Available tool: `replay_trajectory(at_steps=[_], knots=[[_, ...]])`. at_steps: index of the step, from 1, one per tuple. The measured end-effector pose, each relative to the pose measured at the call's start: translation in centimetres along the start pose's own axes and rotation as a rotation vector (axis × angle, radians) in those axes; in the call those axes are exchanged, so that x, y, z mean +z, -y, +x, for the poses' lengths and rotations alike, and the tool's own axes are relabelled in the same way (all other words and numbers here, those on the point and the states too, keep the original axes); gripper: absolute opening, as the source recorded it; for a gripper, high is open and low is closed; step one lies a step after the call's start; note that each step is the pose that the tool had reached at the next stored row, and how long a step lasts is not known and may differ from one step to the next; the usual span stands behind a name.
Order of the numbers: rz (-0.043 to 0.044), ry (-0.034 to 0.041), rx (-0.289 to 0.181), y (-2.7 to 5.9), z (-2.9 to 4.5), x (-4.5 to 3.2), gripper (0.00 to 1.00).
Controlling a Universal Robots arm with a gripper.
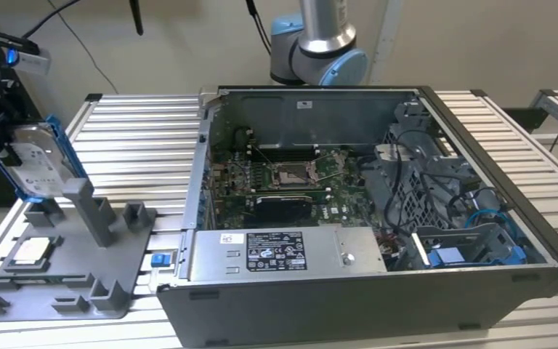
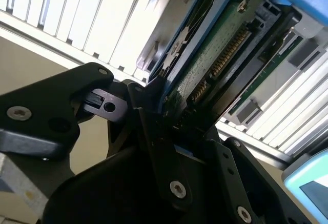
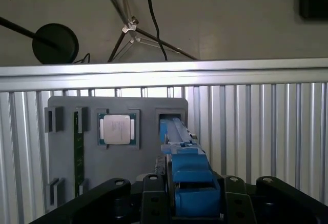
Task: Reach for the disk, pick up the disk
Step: 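Pick up the disk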
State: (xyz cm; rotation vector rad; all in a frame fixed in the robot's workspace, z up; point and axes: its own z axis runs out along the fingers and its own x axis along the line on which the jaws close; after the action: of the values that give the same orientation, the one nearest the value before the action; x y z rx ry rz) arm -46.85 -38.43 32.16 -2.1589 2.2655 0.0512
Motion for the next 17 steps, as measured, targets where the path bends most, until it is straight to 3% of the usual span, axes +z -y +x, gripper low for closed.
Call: replay_trajectory(at_steps=[7, 17], knots=[[-0.0001, -0.0007, 0.000, 0.00, -0.01, -0.26, 0.00], [-0.0001, -0.0008, 0.000, -0.03, -0.06, -1.94, 0.00]])
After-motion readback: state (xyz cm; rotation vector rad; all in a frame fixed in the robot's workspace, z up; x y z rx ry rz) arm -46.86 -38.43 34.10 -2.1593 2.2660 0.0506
